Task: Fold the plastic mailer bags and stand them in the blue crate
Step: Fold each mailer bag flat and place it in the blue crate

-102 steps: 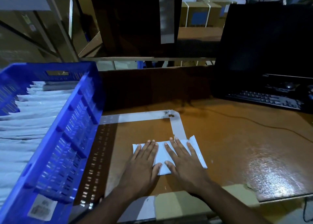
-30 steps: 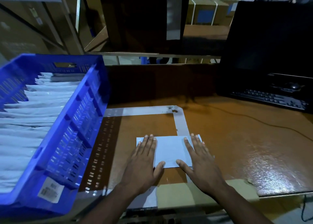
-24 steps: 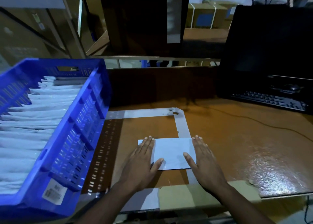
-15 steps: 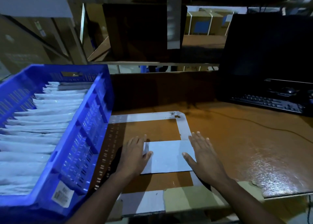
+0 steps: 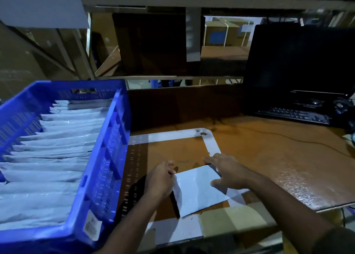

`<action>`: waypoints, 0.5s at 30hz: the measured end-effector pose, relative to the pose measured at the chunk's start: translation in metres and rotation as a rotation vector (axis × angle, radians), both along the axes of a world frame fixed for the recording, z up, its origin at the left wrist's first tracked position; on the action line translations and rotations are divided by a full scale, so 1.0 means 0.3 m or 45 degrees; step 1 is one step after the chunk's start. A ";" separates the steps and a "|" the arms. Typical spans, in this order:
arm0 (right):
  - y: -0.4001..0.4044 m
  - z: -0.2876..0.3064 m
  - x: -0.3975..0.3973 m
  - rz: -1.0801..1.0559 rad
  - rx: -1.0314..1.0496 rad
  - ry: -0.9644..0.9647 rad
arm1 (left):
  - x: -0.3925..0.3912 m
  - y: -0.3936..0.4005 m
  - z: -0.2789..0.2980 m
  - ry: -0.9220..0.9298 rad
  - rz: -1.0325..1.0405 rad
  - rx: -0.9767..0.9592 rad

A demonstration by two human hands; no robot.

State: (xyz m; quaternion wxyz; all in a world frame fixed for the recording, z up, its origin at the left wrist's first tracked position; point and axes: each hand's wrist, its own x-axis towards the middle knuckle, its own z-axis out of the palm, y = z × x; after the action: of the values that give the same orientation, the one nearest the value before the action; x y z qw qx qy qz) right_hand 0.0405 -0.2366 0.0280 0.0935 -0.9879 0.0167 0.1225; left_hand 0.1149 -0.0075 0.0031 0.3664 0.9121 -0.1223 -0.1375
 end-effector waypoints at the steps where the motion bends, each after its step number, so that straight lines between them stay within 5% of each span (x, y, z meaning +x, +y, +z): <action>1: 0.002 0.014 -0.009 0.001 0.007 0.012 | -0.015 0.008 0.024 -0.034 0.010 -0.032; 8: 0.049 0.173 -0.113 -0.051 0.194 -0.119 | -0.158 0.074 0.273 -0.450 -0.080 -0.350; 15: 0.160 0.344 -0.180 0.029 0.667 -0.302 | -0.219 0.169 0.533 -0.739 -0.217 -0.505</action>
State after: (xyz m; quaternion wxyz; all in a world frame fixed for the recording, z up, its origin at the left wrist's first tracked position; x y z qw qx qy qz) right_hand -0.0135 -0.1885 0.1314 0.3453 -0.9377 -0.0375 0.0074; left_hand 0.0492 0.0431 0.1629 0.4736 0.8108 -0.3212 0.1236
